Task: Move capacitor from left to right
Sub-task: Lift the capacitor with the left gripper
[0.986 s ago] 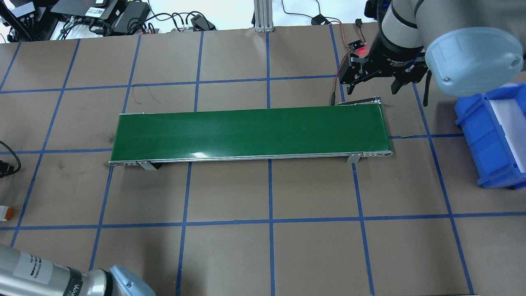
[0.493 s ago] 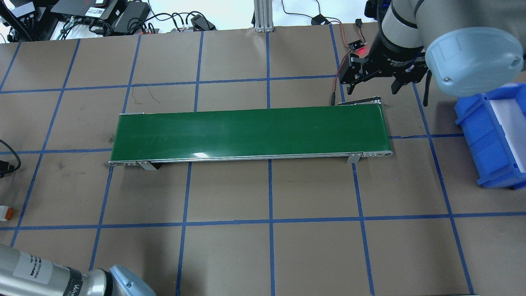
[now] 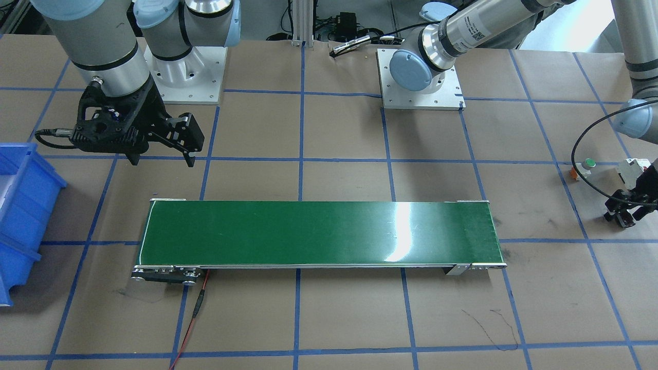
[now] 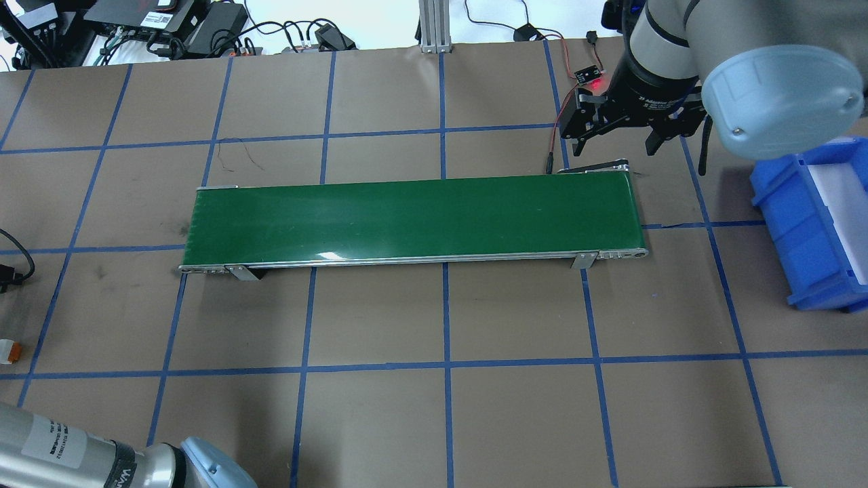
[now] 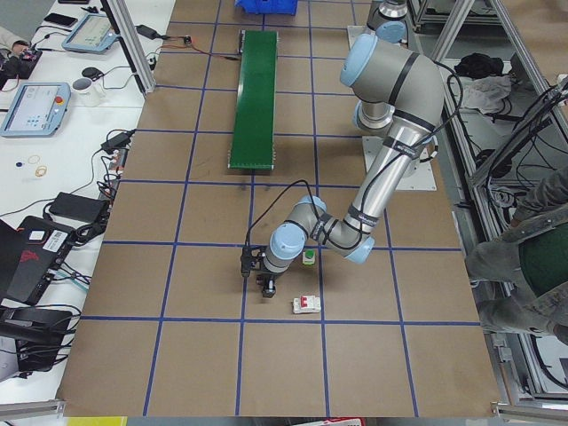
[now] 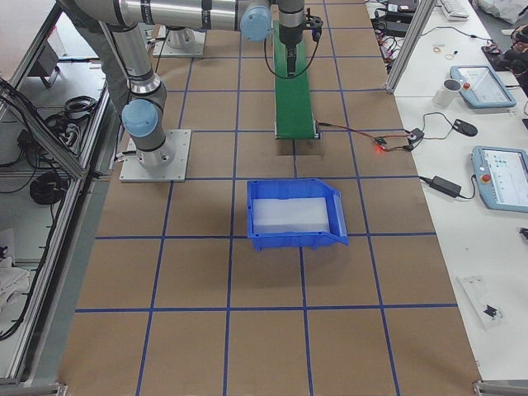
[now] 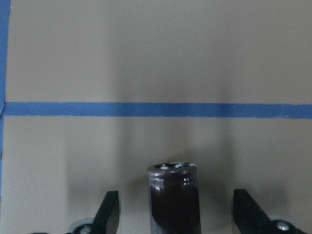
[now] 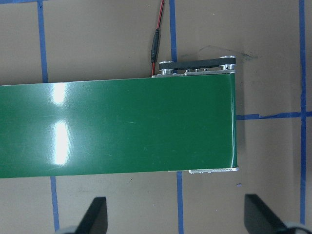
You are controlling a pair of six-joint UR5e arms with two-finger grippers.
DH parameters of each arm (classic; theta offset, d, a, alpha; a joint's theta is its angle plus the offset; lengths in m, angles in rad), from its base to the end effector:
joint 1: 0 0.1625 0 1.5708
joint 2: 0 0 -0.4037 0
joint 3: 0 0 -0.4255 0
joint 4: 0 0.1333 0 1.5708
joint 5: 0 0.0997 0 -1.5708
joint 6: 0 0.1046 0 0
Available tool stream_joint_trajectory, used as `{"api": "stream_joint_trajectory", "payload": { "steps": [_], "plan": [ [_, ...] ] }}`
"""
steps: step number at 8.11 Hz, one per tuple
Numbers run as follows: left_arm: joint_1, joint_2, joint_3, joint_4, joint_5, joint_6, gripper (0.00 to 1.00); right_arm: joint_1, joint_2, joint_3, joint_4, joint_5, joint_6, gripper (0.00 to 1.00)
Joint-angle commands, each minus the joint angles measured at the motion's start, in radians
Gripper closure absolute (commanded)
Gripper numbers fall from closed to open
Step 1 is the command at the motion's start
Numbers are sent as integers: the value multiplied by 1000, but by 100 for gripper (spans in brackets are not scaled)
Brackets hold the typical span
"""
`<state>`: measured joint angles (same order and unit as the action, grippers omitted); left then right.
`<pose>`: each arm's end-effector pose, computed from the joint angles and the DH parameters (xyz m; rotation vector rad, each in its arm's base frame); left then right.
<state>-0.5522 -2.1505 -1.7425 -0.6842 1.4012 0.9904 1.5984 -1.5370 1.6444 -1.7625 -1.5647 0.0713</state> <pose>0.4697 -0.4667 0.1210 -0.0259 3.1005 -0.3350 0.1489 -0.5409 0.4245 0.0680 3.1279 -0.1313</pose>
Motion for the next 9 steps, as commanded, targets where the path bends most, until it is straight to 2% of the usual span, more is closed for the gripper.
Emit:
{"api": "stream_joint_trajectory", "payload": {
  "steps": [1,2,4,5,6,7,9],
  "plan": [
    [0,1,0,0,1,-6,21,0,0,0,0,0,-1,0],
    [0,4,0,0,1,-10,23,0,0,0,0,0,1,0],
    [0,21,1,0,13,-21,40,0,-2,0,0,0,1,0],
    [0,23,1,-1,16,-19,53,0,-2,0,-2,0,1,0],
    [0,21,1,-2,24,-18,54,-2,-2,0,-2,0,1,0],
    [0,18,1,-2,22,-16,49,-2,-2,0,-2,0,1,0],
    [0,9,1,0,16,-9,49,0,-2,0,-2,0,1,0]
  ]
}}
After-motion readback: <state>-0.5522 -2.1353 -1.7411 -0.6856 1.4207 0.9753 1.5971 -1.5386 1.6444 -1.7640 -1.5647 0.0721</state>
